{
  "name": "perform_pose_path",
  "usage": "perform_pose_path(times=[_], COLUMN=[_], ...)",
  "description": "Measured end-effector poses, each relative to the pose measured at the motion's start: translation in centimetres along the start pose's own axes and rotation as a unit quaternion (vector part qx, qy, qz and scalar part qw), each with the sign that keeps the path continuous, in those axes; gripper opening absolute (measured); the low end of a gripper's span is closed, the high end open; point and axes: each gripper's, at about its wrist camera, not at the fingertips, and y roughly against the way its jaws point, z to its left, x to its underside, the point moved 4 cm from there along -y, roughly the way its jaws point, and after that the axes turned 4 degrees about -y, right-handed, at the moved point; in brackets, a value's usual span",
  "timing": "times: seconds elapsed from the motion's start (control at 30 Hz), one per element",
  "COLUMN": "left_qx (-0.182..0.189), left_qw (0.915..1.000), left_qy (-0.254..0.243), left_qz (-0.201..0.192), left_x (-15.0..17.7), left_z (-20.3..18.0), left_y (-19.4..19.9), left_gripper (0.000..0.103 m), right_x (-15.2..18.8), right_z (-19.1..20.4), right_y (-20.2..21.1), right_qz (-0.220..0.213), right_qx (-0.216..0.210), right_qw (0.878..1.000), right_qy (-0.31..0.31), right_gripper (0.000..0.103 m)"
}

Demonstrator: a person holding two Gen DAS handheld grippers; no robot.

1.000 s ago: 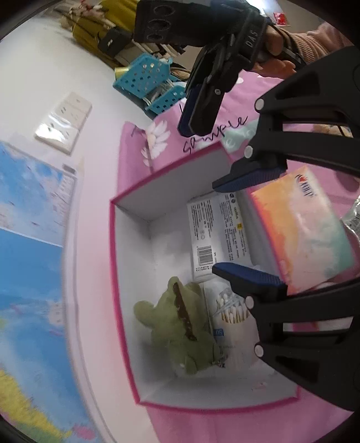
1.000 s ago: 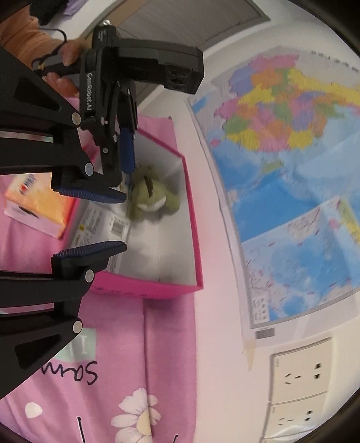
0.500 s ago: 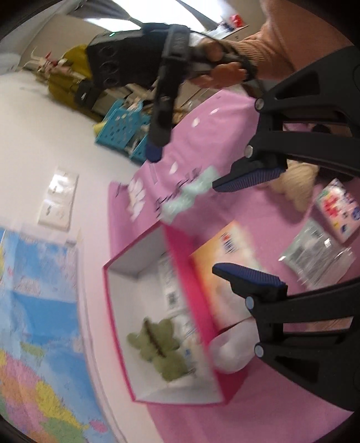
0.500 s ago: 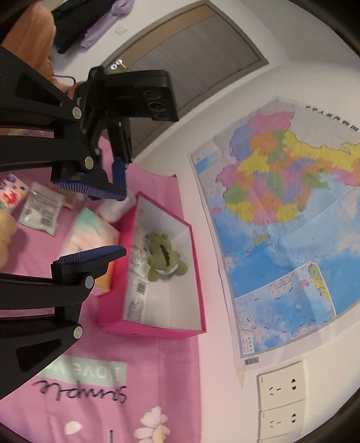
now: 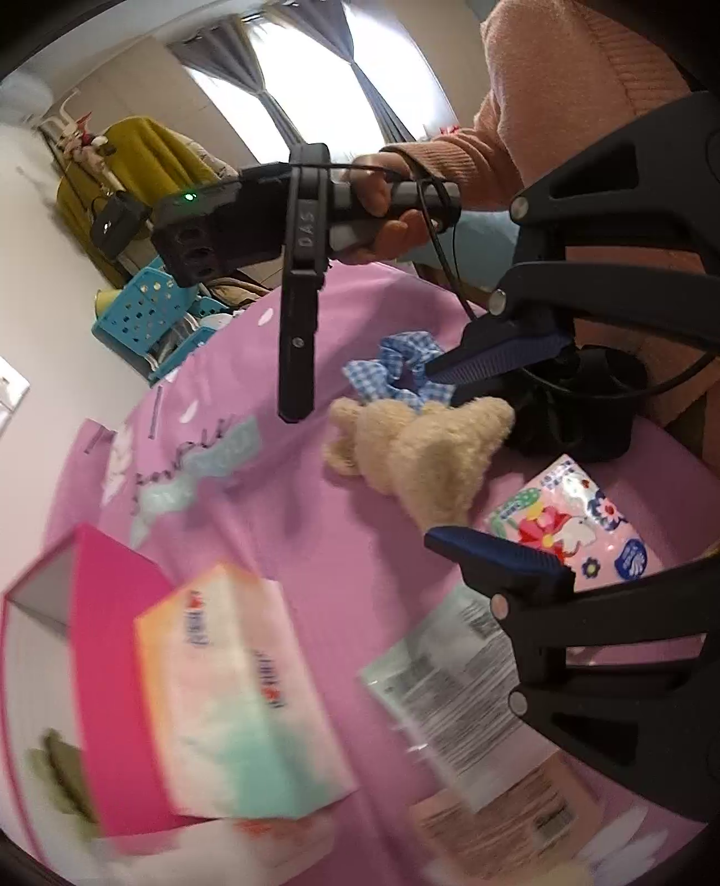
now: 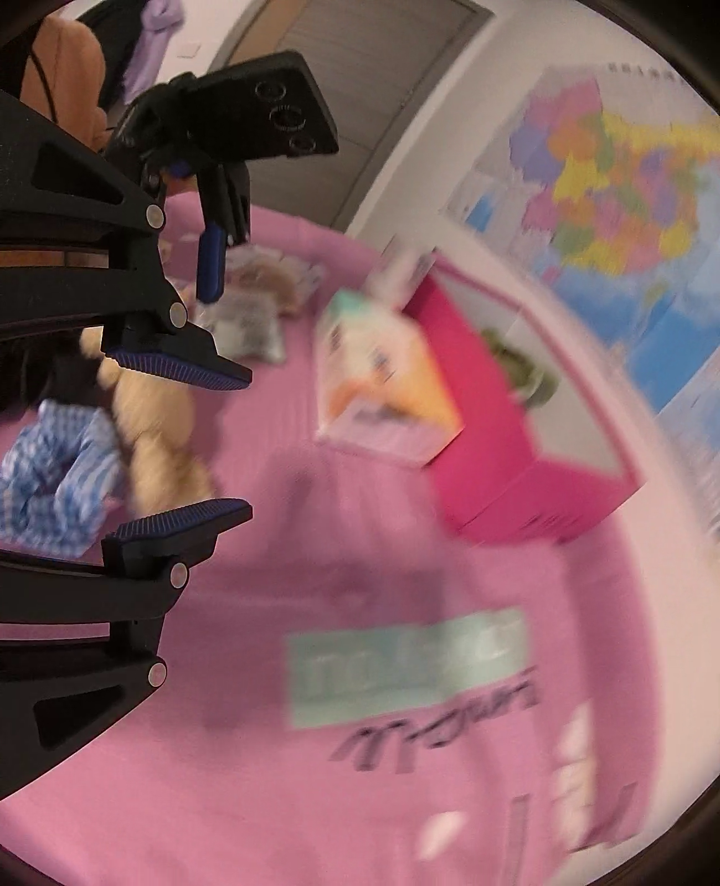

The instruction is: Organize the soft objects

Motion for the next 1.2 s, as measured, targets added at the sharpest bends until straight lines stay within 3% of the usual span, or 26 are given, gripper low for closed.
perform_pose_path(times=[0.27,0.53,0.6,0.67,0.7,0.93,1.1,1.2], left_qx=[0.026,0.026,0.024,0.021,0.017,0.002,0.003,0.005], left_qw=[0.9991,0.9991,0.9992,0.9993,0.9993,0.9992,0.9990,0.9988], left_qy=[0.005,0.014,0.013,0.016,0.019,0.037,0.039,0.039], left_qz=[0.033,0.032,0.030,0.028,0.026,0.016,0.023,0.031], left_x=[1.1,0.9,0.9,0.9,0.8,0.6,0.8,1.2], left_z=[-0.4,-0.1,-0.1,0.2,0.2,1.2,1.6,1.6], left_y=[-1.6,-2.1,-2.0,-1.9,-2.0,-1.8,-2.0,-2.3], left_gripper=[0.055,0.055,0.055,0.055,0.054,0.039,0.039,0.039], right_x=[2.3,3.0,3.0,3.0,3.0,2.7,1.9,2.1], right_z=[-2.3,-1.9,-1.7,-1.5,-1.5,-0.7,-1.8,-2.4], right_y=[-1.7,-1.8,-1.8,-1.9,-1.9,-1.7,-1.2,-1.2], right_qz=[0.048,0.060,0.058,0.054,0.053,0.032,0.016,0.027], right_qx=[-0.011,-0.048,-0.053,-0.054,-0.053,-0.056,-0.059,-0.063], right_qw=[0.998,0.997,0.997,0.997,0.997,0.998,0.998,0.997], right_qy=[-0.029,-0.024,-0.018,-0.010,-0.010,0.008,-0.013,-0.025], right_gripper=[0.048,0.048,0.042,0.026,0.024,0.019,0.022,0.031])
